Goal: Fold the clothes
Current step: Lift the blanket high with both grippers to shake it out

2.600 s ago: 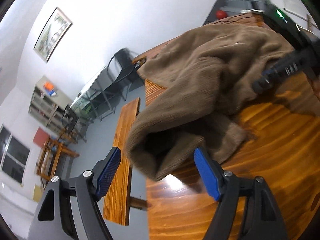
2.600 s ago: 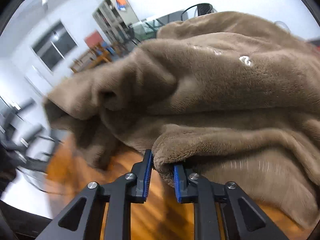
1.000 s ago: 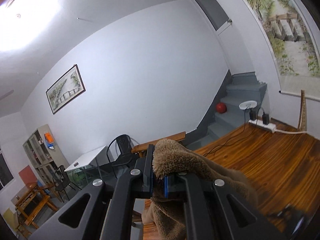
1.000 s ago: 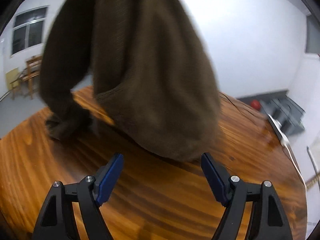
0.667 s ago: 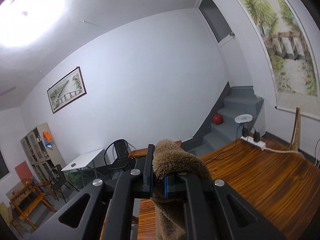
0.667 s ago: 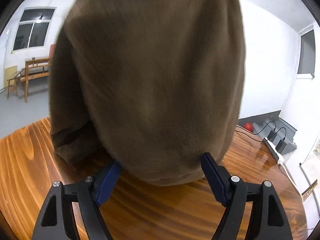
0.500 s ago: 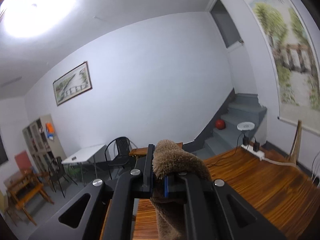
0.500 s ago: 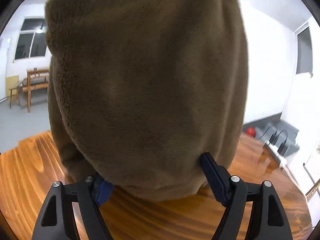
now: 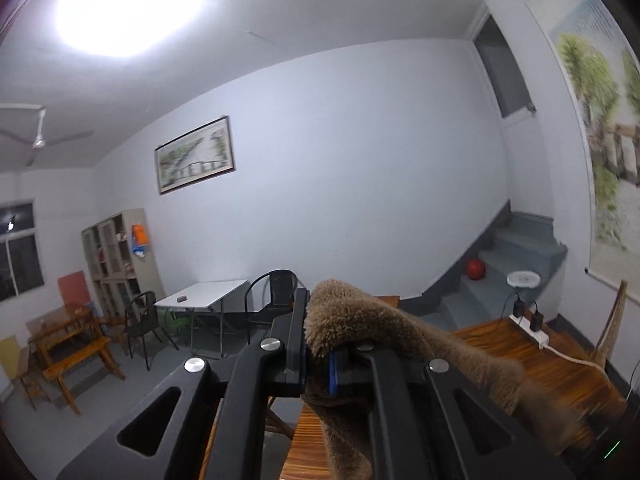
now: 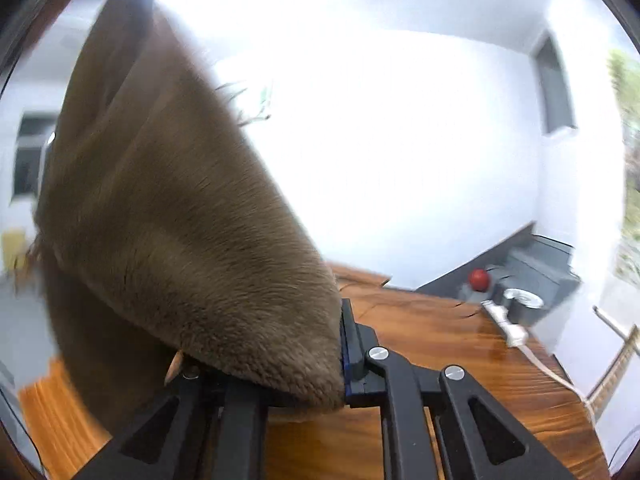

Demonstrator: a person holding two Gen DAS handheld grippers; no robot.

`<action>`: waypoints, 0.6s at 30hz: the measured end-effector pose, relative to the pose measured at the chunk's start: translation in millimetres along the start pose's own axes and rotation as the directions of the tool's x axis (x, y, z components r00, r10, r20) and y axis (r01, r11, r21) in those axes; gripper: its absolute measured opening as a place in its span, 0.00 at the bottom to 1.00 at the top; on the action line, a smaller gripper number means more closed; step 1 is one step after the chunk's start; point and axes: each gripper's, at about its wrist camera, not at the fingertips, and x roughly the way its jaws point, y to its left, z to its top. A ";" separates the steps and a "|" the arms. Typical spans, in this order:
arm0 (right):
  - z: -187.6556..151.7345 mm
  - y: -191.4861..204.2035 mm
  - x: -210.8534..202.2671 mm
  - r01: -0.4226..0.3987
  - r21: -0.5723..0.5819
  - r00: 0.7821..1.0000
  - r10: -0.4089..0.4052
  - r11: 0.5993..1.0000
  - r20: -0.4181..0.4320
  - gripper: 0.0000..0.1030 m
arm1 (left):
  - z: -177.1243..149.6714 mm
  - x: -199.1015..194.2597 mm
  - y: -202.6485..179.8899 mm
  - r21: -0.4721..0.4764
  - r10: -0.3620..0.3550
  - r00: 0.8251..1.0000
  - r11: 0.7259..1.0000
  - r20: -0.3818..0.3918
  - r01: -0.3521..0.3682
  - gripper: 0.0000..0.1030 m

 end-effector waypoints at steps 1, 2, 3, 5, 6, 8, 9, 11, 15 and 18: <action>16.1 -14.5 -9.8 0.014 0.012 0.999 -0.014 1.000 0.038 0.13 | -2.2 -6.0 2.4 -0.007 0.001 1.000 1.000 0.008 -0.001 0.08; 32.2 -29.0 -19.6 0.027 0.025 0.997 -0.029 0.999 0.075 0.13 | -4.8 -14.8 5.4 -0.011 0.005 1.000 1.000 0.022 -0.005 0.08; 48.3 -43.5 -29.4 0.040 0.038 0.993 -0.044 0.998 0.112 0.13 | -7.0 -26.6 6.6 -0.009 0.014 0.999 1.000 0.045 -0.014 0.08; 77.9 -57.8 -51.6 0.075 0.023 0.977 -0.078 0.997 0.196 0.13 | -11.2 -50.7 8.8 -0.005 0.032 0.995 1.000 0.093 -0.031 0.09; 91.5 -61.0 -64.1 0.096 0.005 0.966 -0.094 0.995 0.241 0.13 | -14.1 -64.9 10.0 -0.009 0.039 0.992 0.999 0.117 -0.038 0.10; 111.3 -66.4 -93.3 0.133 -0.029 0.938 -0.117 0.991 0.325 0.13 | -18.4 -90.1 13.9 -0.029 0.054 0.987 0.998 0.151 -0.050 0.12; 119.2 -67.8 -108.5 0.153 -0.046 0.922 -0.126 0.987 0.366 0.13 | -20.7 -103.7 15.6 -0.040 0.065 0.984 0.997 0.168 -0.059 0.12; 129.0 -65.1 -141.0 0.193 -0.095 0.889 -0.133 0.977 0.438 0.13 | -24.0 -126.8 16.2 -0.054 0.086 0.977 0.996 0.196 -0.077 0.12; 134.4 -59.7 -174.4 0.244 -0.171 0.868 -0.136 0.955 0.478 0.13 | -27.3 -154.5 9.3 -0.053 0.123 0.965 0.992 0.233 -0.113 0.14; 120.5 -70.3 -158.1 0.228 -0.186 0.911 -0.142 0.956 0.387 0.13 | -34.2 -133.6 -5.2 -0.035 0.109 0.977 0.994 0.182 -0.104 0.18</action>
